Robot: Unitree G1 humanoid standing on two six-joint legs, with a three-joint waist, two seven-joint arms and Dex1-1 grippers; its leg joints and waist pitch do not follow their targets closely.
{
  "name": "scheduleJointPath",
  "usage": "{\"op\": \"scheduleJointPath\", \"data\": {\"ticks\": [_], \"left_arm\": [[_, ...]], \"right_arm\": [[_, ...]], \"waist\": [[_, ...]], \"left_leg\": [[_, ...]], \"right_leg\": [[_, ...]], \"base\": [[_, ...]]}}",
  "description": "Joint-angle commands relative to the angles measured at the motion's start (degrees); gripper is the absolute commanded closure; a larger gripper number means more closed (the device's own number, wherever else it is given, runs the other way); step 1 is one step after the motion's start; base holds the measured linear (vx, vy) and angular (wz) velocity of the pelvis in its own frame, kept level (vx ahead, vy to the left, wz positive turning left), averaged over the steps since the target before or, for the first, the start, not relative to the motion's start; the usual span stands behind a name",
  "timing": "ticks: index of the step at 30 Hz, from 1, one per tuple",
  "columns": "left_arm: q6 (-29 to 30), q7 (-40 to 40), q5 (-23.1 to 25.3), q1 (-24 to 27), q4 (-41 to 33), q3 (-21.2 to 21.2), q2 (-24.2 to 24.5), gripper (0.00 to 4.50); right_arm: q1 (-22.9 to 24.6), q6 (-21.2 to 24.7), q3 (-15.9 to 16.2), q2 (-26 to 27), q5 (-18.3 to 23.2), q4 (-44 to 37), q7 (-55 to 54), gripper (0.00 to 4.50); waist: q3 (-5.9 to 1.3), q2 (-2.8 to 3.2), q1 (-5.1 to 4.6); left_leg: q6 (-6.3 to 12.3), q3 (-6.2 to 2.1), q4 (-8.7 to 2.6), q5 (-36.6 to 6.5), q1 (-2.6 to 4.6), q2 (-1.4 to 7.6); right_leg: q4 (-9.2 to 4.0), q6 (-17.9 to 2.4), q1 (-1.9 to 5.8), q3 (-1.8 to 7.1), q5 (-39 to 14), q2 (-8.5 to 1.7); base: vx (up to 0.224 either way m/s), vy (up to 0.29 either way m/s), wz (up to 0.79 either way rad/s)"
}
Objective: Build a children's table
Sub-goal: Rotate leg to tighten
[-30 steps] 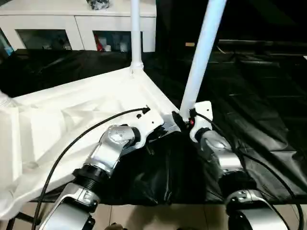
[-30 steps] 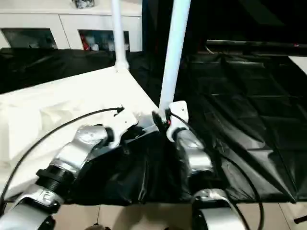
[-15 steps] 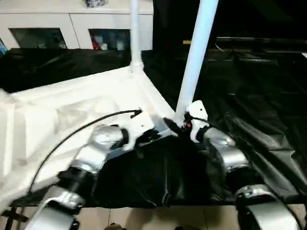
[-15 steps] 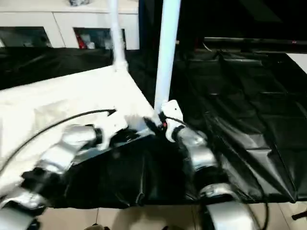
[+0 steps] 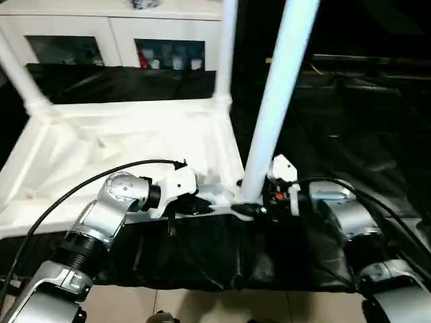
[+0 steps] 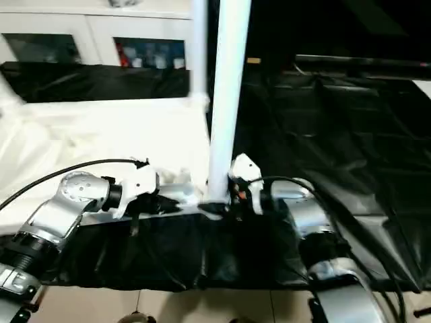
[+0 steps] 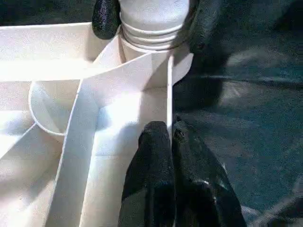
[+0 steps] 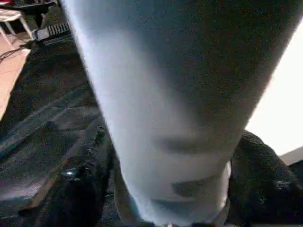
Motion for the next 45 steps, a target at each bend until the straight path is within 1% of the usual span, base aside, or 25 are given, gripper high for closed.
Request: {"op": "scheduleJointPath", "data": {"ticks": [1, 3, 4, 8, 10, 11, 12, 13, 15, 16, 17, 19, 20, 24, 25, 26, 28, 30, 32, 35, 38, 40, 42, 43, 45], "left_arm": [[-0.42, 1.32, 0.25, -0.96, 0.55, -1.52, -1.34, 4.5], [-0.82, 0.83, 0.17, -1.08, 0.95, -1.6, -1.21, 4.5], [-0.95, 0.69, 0.15, -1.1, 1.09, -1.63, -1.18, 4.5], [-1.28, 0.36, 0.19, -1.07, 1.48, -1.78, -1.18, 4.5], [-1.51, 0.45, 0.42, -1.05, 1.94, -1.75, -1.3, 4.5], [-1.6, 1.94, 1.03, -1.2, 2.65, -1.66, -1.9, 4.5], [-1.61, 2.45, 1.24, -1.28, 2.84, -1.65, -2.08, 4.5], [-1.63, 3.31, 1.58, -1.4, 3.16, -1.64, -2.38, 4.5], [-0.34, 8.4, 3.47, -2.38, 4.71, -1.5, -3.95, 4.5], [0.57, 10.69, 3.99, -2.9, 5.32, -1.34, -5.05, 4.5], [1.86, 13.34, 4.31, -3.43, 5.76, -1.03, -6.6, 4.5], [4.03, 17.1, 4.61, -4.23, 6.01, -0.84, -9.75, 4.5], [5.06, 19.18, 4.87, -4.67, 6.19, -0.84, -11.66, 4.5], [6.47, 23.79, 5.78, -5.65, 7.12, -0.95, -15.55, 4.5], [6.85, 25.8, 6.37, -5.98, 7.52, -1.04, -17.04, 4.5], [6.93, 26.91, 7.01, -6.2, 7.85, -1.38, -18.19, 4.5], [6.8, 28.25, 7.85, -6.33, 8.06, -1.81, -19.34, 4.5], [6.24, 28.74, 8.6, -6.3, 7.89, -2.26, -19.69, 4.5], [4.85, 28.29, 9.14, -6.14, 7.58, -2.88, -19.25, 4.5], [4.16, 27.63, 9.24, -5.68, 6.84, -3.09, -18.24, 4.5], [3.05, 24.46, 8.47, -4.61, 5.39, -3.26, -16.1, 4.5], [2.81, 22.08, 7.92, -3.67, 4.35, -3.23, -14.33, 4.5], [1.33, 17.93, 6.83, -2.45, 3.22, -2.88, -11.35, 4.5], [1.33, 17.93, 6.83, -2.45, 3.22, -2.88, -11.35, 4.5], [-0.14, 15.02, 5.97, -1.9, 2.84, -2.54, -9.52, 4.5]], "right_arm": [[1.44, 0.78, 6.4, 1.81, 0.55, -3.3, 6.65, 1.37], [1.94, 1.28, 6.66, 1.58, 0.62, -4.2, 7.19, 1.55], [2.11, 1.51, 6.61, 1.59, 0.65, -4.47, 7.08, 1.63], [2.8, 2.33, 6.13, 1.56, 0.87, -5.54, 6.72, 1.75], [3.5, 2.75, 5.47, 1.75, 1.16, -6.37, 5.53, 1.77], [3.87, 3.02, 3.88, 2.56, 1.51, -6.31, 2.52, 1.78], [3.81, 2.94, 3.42, 2.86, 1.47, -6.01, 1.43, 1.78], [3.7, 2.8, 2.67, 3.36, 1.41, -5.5, -0.37, 1.78], [3.11, 2.4, -0.21, 5.63, 1.11, -3.38, -8.05, 1.8], [2.32, 2.23, -1.42, 6.87, -0.01, -1.39, -13.78, 1.8], [1.55, 1.93, -2.74, 8.21, -0.54, 0.57, -18.8, 1.8], [0.24, 2.29, -4.59, 10.39, -1.54, 3.47, -27.41, 1.81], [-0.39, 2.68, -5.44, 11.7, -2.24, 4.66, -32.33, 1.81], [-1.75, 2.64, -6.26, 14.49, -4.62, 7.0, -43.4, 1.81], [-2.39, 3.0, -6.81, 15.9, -5.42, 7.95, -48.23, 1.81], [-3.01, 3.02, -7.76, 17.52, -5.39, 8.78, -51.84, 1.81], [-3.53, 2.29, -8.03, 19.19, -6.08, 9.43, -55.55, 1.81], [-4.17, 1.11, -8.71, 20.35, -5.87, 10.26, -57.71, 1.25], [-4.82, -0.23, -9.76, 20.84, -4.81, 11.05, -58.49, 1.12], [-4.99, -0.46, -10.02, 20.45, -4.09, 11.13, -57.36, 0.9], [-4.54, -0.64, -9.13, 18.84, -3.92, 10.08, -53.12, 0.9], [-4.04, -0.57, -8.34, 17.39, -3.72, 8.97, -49.08, 0.9], [-2.62, -0.57, -5.92, 14.38, -3.41, 6.47, -39.99, 0.9], [-2.62, -0.57, -5.92, 14.38, -3.41, 6.47, -39.99, 0.9], [-1.4, -0.86, -3.66, 12.24, -3.09, 4.68, -32.64, 0.9]], "waist": [[-3.14, 0.17, -0.03], [-3.26, 0.13, 0.1], [-3.25, 0.37, 0.12], [-3.13, 0.25, 0.15], [-3.12, 0.23, 0.17], [-3.06, -0.15, 0.13], [-3.01, -0.04, 0.19], [-2.82, 0.07, 0.1], [-2.68, -0.6, -0.1], [-2.5, -0.38, -0.12], [-2.57, -0.26, -0.4], [-2.38, -0.62, -0.93], [-2.48, -0.58, -1.06], [-2.8, -0.74, -1.16], [-2.98, -0.82, -1.19], [-2.99, -0.85, -1.15], [-3.24, -0.54, -0.79], [-3.4, -0.7, -0.83], [-3.42, -0.58, -0.81], [-3.39, -0.49, -0.88], [-3.48, -0.46, -0.88], [-3.53, -0.48, -0.96], [-3.61, -0.47, -0.96], [-3.66, -0.48, -1.04], [-3.86, -0.19, -1.17]], "left_leg": [[4.56, 0.22, -3.53, -10.04, 0.03, 1.53], [4.59, 0.2, -3.46, -9.6, 0.02, 1.52], [4.55, 0.19, -3.46, -9.52, 0.01, 1.53], [4.15, 0.21, -3.56, -10.51, 0.05, 1.49], [4.07, 0.18, -3.59, -10.59, 0.03, 1.51], [3.98, 0.21, -3.64, -10.88, 0.06, 1.53], [3.95, 0.21, -3.67, -10.94, 0.08, 1.53], [3.62, 0.18, -3.83, -11.75, 0.01, 1.54], [2.87, 0.13, -4.05, -13.48, 0.12, 1.5], [2.38, 0.08, -4.16, -14.42, 0.31, 1.47], [0.82, -0.2, -4.28, -15.05, 0.57, 1.39], [0.34, -0.22, -4.38, -15.46, 0.49, 1.33], [0.4, -0.33, -4.31, -15.75, 0.46, 1.19], [0.8, -0.28, -4.23, -13.95, 0.24, 1.2], [1.06, -0.16, -4.14, -12.09, -0.01, 1.13], [1.11, -0.11, -4.12, -11.8, -0.02, 1.09], [1.54, -0.1, -3.99, -9.81, -0.08, 1.1], [1.71, 0.01, -3.87, -8.55, -0.09, 1.07], [2.15, 0.04, -3.79, -7.97, -0.18, 1.1], [2.68, 0.09, -3.81, -8.91, -0.15, 1.09], [2.74, 0.09, -3.79, -10.23, -0.17, 1.08], [2.92, 0.02, -3.75, -9.47, -0.32, 1.12], [3.45, 0.03, -3.59, -8.55, -0.52, 1.14], [3.97, 0.05, -3.47, -7.64, -0.53, 1.14], [4.47, 0.14, -3.32, -6.84, -0.19, 1.22]], "right_leg": [[-3.42, -13.73, 3.0, 2.92, -9.89, -3.01], [-3.25, -13.79, 3.11, 2.93, -8.67, -2.94], [-3.17, -13.96, 3.06, 2.93, -8.28, -2.95], [-3.41, -13.76, 3.08, 2.9, -9.34, -2.89], [-3.46, -13.48, 3.08, 2.92, -9.84, -2.92], [-3.53, -13.19, 3.02, 2.94, -10.6, -2.95], [-3.59, -13.12, 2.96, 2.96, -11.04, -2.99], [-3.82, -12.64, 2.87, 2.96, -12.88, -3.01], [-4.27, -11.22, 2.77, 2.99, -17.32, -3.15], [-4.54, -10.65, 2.52, 3.05, -19.79, -3.28], [-5.06, -9.21, 2.5, 3.02, -24.4, -3.62], [-5.27, -8.3, 2.24, 2.98, -26.17, -3.48], [-5.49, -7.57, 2.34, 2.83, -27.75, -3.58], [-5.33, -7.52, 2.4, 2.89, -24.42, -3.45], [-4.86, -8.17, 2.46, 2.99, -20.92, -3.3], [-4.87, -8.2, 2.48, 2.98, -20.45, -3.24], [-4.46, -8.7, 2.68, 2.99, -17.02, -3.27], [-4.11, -9.42, 2.75, 3.0, -13.57, -3.21], [-3.77, -10.1, 2.8, 3.01, -10.93, -3.11], [-3.68, -10.75, 2.96, 2.98, -9.68, -3.04], [-3.81, -10.66, 3.08, 3.04, -10.89, -3.19], [-3.63, -10.86, 3.26, 2.99, -10.05, -3.2], [-3.4, -11.3, 3.44, 2.98, -8.57, -3.21], [-3.22, -11.61, 3.47, 2.98, -6.81, -3.07], [-2.92, -12.76, 3.32, 3.03, -4.65, -2.98]], "base": [[0.0, 0.0, 0.0], [0.0, 0.0, 0.0], [0.0, 0.0, 0.0], [0.0, 0.0, 0.0], [0.0, 0.0, 0.0], [0.0, 0.0, 0.0], [0.0, 0.0, 0.0], [0.0, 0.0, 0.0], [0.0, 0.0, 0.0], [0.0, 0.0, 0.0], [0.0, 0.0, 0.0], [0.0, 0.0, 0.0], [0.0, 0.0, 0.0], [0.0, 0.0, 0.0], [0.0, 0.0, 0.0], [0.0, 0.0, 0.0], [0.0, 0.0, 0.0], [0.0, 0.0, 0.0], [0.0, 0.0, 0.0], [0.0, 0.0, 0.0], [0.0, 0.0, 0.0], [0.0, 0.0, 0.0], [0.0, 0.0, 0.0], [0.0, 0.0, 0.0], [0.0, 0.0, 0.0]]}}
